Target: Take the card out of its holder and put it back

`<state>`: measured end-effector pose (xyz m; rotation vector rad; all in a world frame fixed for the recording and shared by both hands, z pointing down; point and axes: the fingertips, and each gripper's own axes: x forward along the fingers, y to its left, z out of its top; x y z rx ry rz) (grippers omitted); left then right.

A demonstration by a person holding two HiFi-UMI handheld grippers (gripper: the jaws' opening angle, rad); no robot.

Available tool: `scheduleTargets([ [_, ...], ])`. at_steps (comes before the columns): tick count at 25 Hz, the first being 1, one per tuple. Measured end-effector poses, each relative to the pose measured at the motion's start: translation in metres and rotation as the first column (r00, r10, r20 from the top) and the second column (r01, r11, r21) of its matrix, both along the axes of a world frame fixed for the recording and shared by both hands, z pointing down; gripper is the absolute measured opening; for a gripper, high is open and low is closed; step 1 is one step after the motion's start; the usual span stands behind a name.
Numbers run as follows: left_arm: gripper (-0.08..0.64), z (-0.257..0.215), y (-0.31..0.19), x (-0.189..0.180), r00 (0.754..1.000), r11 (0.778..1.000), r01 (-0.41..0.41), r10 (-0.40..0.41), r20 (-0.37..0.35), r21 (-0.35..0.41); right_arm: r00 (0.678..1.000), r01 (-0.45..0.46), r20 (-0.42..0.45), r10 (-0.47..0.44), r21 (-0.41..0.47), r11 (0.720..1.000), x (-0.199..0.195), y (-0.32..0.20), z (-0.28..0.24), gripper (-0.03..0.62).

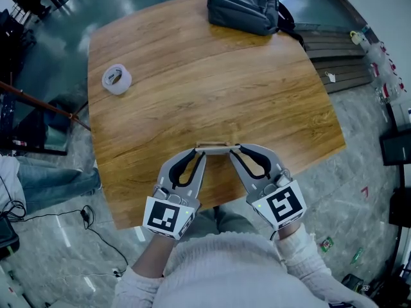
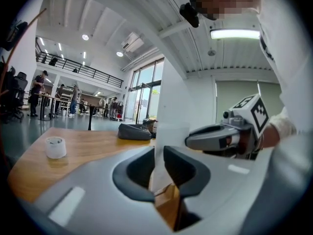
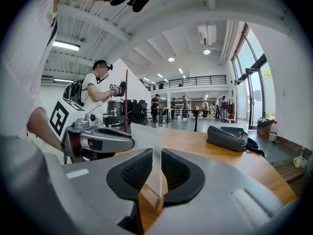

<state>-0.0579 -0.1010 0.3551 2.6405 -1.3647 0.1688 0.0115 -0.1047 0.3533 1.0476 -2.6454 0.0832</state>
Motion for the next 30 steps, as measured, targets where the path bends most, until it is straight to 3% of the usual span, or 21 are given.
scheduleTargets([
  [8, 0.049, 0.006, -0.021, -0.005, 1.000, 1.000, -0.013, 0.013, -0.024, 0.024, 1.000, -0.012, 0.020, 0.013, -0.045, 0.999, -0.002, -0.018, 0.015, 0.046],
  [13, 0.048, 0.017, -0.028, -0.002, 1.000, 1.000, -0.018, 0.018, -0.024, 0.016, 1.000, 0.004, 0.028, -0.006, 0.062, 0.998, -0.006, -0.028, 0.013, 0.046],
  [30, 0.044, 0.040, -0.023, -0.005, 1.000, 1.000, -0.017, 0.016, -0.021, -0.014, 0.994, -0.042, 0.097, 0.039, 0.029, 0.999, -0.005, -0.027, 0.027, 0.044],
])
